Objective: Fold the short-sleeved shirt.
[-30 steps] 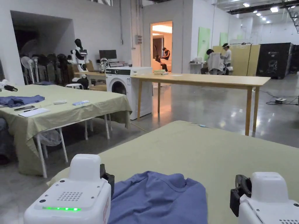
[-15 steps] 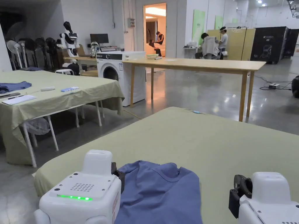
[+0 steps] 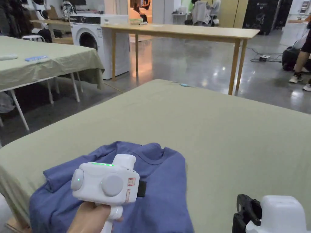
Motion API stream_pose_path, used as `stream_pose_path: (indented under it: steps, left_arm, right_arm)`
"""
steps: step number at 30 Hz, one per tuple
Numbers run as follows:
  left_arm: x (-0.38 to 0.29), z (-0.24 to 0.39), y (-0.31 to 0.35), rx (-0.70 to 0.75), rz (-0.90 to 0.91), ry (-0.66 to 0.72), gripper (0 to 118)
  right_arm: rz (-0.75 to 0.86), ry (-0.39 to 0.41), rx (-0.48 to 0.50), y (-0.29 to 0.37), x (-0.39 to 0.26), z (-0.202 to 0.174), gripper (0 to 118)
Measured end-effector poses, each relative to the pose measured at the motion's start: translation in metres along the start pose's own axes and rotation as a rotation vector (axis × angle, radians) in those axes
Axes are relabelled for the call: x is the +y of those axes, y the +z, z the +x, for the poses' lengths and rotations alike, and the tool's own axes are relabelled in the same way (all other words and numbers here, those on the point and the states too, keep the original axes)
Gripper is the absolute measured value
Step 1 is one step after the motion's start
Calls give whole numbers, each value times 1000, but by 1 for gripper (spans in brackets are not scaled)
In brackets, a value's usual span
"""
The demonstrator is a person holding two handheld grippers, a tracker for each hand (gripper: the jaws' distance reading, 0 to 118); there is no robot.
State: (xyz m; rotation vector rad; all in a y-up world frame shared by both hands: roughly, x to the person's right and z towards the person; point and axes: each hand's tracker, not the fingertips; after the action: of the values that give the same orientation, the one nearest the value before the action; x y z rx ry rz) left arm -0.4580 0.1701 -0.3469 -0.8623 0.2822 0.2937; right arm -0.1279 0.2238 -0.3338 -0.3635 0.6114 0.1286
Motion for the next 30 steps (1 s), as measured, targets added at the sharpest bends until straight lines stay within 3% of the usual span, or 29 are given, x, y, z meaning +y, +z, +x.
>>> stream_pose_path:
  steps: [1, 2, 3, 9, 11, 12, 15, 16, 17, 23, 30]
  left_arm:
    - [-1, 2, -8, -5, -27, -7, 81]
    - [-1, 2, -16, -7, -67, -14, 110]
    - [-3, 3, -25, 0, -98, -5, 116]
    - [-9, 13, -53, 88, -156, -5, 113]
    - [-11, 20, -52, 111, -131, -22, 100]
    - [-10, 24, -49, 117, -127, -34, 81]
    - [-8, 34, -30, 100, -77, -82, 54]
    - [-6, 38, -25, 128, -62, -109, 7]
    - [-5, 35, -16, 179, -12, -129, 6]
    - [17, 46, 37, 90, 70, -97, 6]
    - [49, 130, 94, -55, 207, -208, 6]
  right_arm:
    - [-9, 1, -6, 0, -3, 2, 1]
    - [-16, -1, -10, 0, -5, 4, 1]
    - [-23, -5, -13, 0, -7, 6, 1]
    - [-38, -26, -25, 4, -10, 14, 1]
    - [-35, -15, -36, 10, -10, 17, 1]
    - [-34, -10, -41, 13, -10, 20, 1]
    - [-29, -21, -64, 23, -9, 32, 1]
    - [-27, -25, -73, 28, -8, 37, 1]
    - [-23, -28, -83, 33, -8, 41, 1]
    - [3, -62, -170, 74, -11, 76, 1]
    - [35, -111, -300, 129, -15, 118, 1]
